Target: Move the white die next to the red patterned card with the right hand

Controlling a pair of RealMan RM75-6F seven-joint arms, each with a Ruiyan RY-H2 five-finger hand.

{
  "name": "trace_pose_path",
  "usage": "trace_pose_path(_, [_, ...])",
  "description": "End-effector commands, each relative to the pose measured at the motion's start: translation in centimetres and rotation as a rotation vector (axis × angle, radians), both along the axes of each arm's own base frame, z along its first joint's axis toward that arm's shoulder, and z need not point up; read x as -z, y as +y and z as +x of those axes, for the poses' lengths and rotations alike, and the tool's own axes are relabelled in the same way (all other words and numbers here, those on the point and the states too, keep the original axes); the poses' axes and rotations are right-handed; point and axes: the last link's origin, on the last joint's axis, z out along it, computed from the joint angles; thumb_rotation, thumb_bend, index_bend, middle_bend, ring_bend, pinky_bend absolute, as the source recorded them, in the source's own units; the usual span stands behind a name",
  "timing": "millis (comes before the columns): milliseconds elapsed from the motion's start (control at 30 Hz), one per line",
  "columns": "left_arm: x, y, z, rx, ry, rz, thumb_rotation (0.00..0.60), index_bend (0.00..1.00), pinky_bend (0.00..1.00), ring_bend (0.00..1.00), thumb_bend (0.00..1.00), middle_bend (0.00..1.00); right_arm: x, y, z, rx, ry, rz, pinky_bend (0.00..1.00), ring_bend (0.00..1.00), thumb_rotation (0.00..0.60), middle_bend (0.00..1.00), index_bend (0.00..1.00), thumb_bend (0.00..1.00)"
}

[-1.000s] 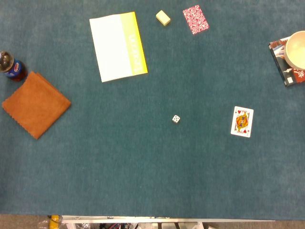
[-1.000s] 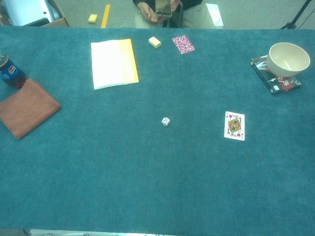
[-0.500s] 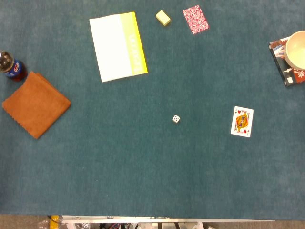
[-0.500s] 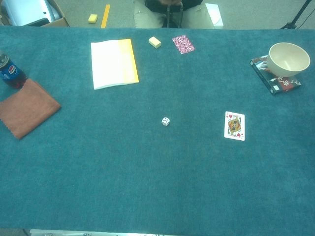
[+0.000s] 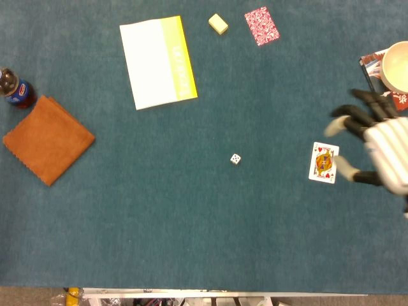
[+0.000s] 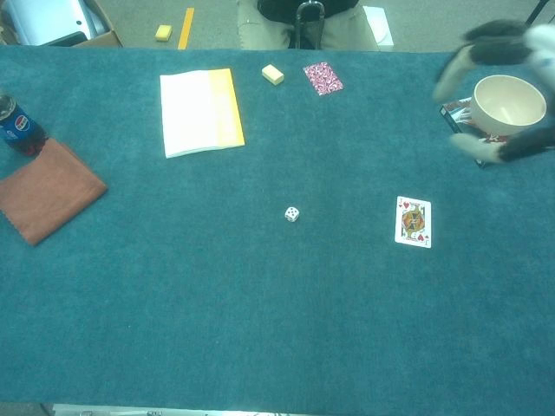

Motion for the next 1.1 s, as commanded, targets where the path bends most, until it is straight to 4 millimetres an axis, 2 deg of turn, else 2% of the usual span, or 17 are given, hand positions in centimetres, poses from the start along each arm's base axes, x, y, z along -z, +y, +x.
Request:
trace_pose_path(33, [-0.1, 0.0, 0.0, -0.001, 0.005, 0.002, 0.600, 0.20, 0.15, 0.17, 0.41, 0.27, 1.8, -1.1, 2.3, -0.054, -0.003, 0.052, 0.14, 0.10, 0.600, 0.33, 0.44, 0.24])
trace_pose_path(167, [-0.3, 0.1, 0.2, 0.004, 0.010, 0.003, 0.600, 0.20, 0.15, 0.17, 0.41, 0.27, 3.9, -2.5, 3.8, -0.083, 0.017, 0.098, 0.14, 0.10, 0.600, 0.33, 0.44, 0.22])
trace_pose_path(467, [-0.2, 0.1, 0.5, 0.014, 0.021, -0.011, 0.600, 0.20, 0.15, 0.17, 0.41, 0.27, 8.8, -5.0, 6.1, -0.088, 0.095, 0.175, 0.14, 0.10, 0.600, 0.33, 0.46, 0.20])
trace_pose_path(867, [0.0, -0.1, 0.7, 0.022, 0.021, -0.019, 0.600, 0.20, 0.15, 0.17, 0.41, 0.27, 16.2, -5.8, 7.9, -0.124, 0.245, 0.254, 0.14, 0.10, 0.600, 0.33, 0.48, 0.21])
trace_pose_path(1100, [0.0, -0.3, 0.6, 0.021, 0.016, -0.019, 0.600, 0.20, 0.15, 0.17, 0.41, 0.27, 18.7, -6.2, 7.9, -0.133, 0.318, 0.232, 0.14, 0.10, 0.600, 0.33, 0.48, 0.21])
